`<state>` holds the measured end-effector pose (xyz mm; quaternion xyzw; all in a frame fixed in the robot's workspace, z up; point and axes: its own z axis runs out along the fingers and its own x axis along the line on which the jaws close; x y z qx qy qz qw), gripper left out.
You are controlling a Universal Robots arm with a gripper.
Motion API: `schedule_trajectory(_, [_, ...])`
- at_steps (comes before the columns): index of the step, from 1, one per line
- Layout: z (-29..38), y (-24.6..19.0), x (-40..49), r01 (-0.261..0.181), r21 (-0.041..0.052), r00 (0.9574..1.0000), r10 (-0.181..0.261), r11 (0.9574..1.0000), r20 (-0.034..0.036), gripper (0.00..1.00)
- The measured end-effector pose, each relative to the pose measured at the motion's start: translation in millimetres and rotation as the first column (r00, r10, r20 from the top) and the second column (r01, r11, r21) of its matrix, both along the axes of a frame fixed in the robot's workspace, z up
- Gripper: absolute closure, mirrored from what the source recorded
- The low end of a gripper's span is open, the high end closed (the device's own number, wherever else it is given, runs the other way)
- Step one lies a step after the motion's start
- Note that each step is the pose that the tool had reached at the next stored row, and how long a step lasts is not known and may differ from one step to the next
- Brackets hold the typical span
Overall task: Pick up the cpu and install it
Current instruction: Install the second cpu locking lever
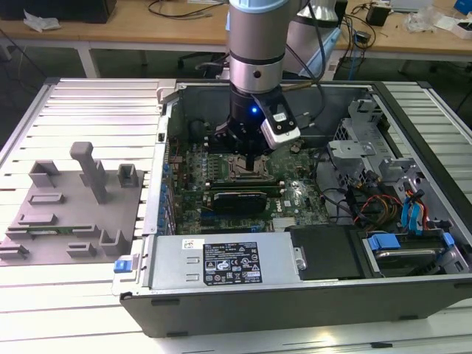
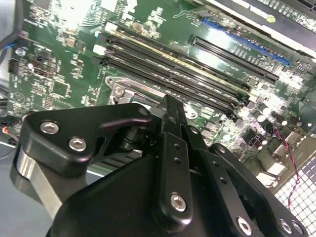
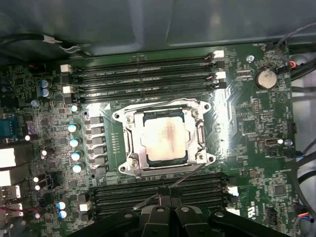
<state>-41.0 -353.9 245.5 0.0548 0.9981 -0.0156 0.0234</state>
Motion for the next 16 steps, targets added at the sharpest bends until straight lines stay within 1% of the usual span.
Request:
schedule_trajectory(1, [-1.8, -0.1, -2.0, 0.000, 0.0016, 1.0000, 0.000, 1.0000, 0.0003, 0.89])
schedule_trajectory(5, [-5.6, -0.3, -4.5, -0.011, 0.0095, 0.9999, 0.011, 0.9999, 0.0008, 0.89])
schedule_trajectory(10, [-8.9, -0.7, -15.2, -0.016, 0.0112, 0.9999, 0.016, 0.9998, 0.0014, 0.89])
schedule_trajectory(13, [-12.1, -2.2, -19.1, -0.018, 0.0139, 0.9998, 0.018, 0.9997, 0.0014, 0.89])
schedule_trajectory(14, [-14.1, -2.8, -20.5, -0.020, 0.0145, 0.9998, 0.020, 0.9997, 0.0013, 0.89])
schedule_trajectory(16, [-16.9, -3.6, -21.1, -0.023, 0.0148, 0.9997, 0.023, 0.9996, 0.0012, 0.89])
